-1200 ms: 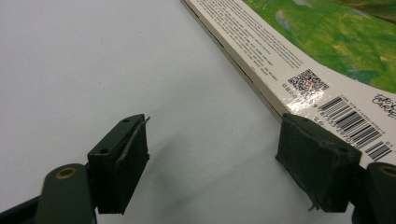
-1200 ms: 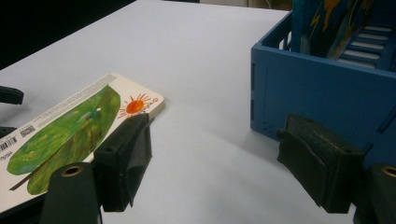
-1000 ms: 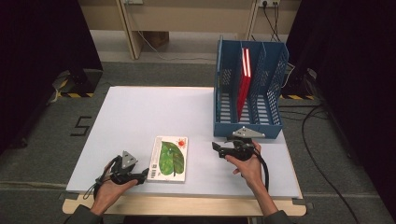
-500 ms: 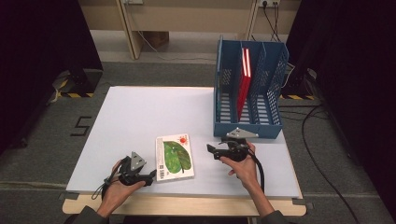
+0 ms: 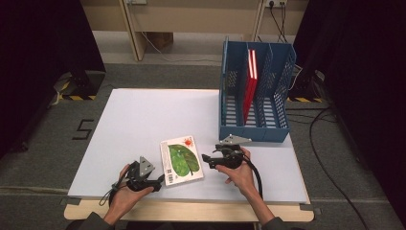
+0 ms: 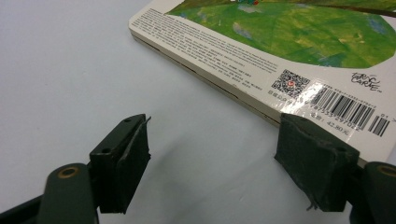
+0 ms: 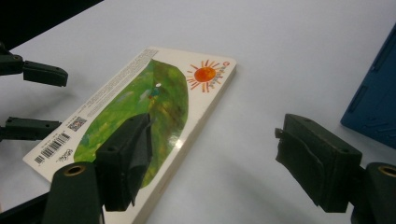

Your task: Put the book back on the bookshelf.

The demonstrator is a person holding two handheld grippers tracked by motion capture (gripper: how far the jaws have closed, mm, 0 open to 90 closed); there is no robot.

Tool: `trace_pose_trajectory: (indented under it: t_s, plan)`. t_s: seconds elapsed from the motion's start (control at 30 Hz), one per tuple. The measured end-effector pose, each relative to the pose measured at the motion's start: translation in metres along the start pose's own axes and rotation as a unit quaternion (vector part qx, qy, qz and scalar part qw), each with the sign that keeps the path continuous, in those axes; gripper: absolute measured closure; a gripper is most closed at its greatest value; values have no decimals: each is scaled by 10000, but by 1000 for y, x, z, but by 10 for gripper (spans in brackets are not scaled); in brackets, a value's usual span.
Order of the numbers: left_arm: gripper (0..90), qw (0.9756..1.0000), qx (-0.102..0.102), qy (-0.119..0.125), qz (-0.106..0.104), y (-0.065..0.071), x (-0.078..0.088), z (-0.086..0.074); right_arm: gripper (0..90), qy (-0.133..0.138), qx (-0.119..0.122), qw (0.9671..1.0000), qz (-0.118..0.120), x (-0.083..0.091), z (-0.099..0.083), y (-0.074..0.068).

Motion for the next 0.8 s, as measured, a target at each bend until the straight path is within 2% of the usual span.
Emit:
trace_pose_trajectory:
  t_s: [0.03, 0.23, 0.37, 0.57, 0.8]
  plan:
    - [235, 10000, -68, -11, 10, 1, -1, 2, 264, -47, 40, 10000, 29, -2, -1, -2]
    - [210, 10000, -75, -9, 58, 3, -3, 4, 264, -98, 56, 9999, 44, -6, -1, -4]
    - [211, 10000, -70, 15, 51, 7, -5, 7, 266, -207, -33, 9997, 152, -12, -3, -7]
    - [201, 9999, -79, 63, 17, 11, -10, 13, 269, -319, 8, 9994, 133, -19, -5, -9]
    - [176, 9999, -67, 75, 27, 13, -13, 17, 276, -440, -80, 9989, 114, -28, -4, -9]
Point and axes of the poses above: each handheld gripper's, and its own axes: x roughly backward along the jaws, z roughly out of its top, y roughly to its right, the point moved 1 cm from there along -x, roughly forward along the jaws, and after that the axes turned 13 degrees about -x, right-handed, at the moved point
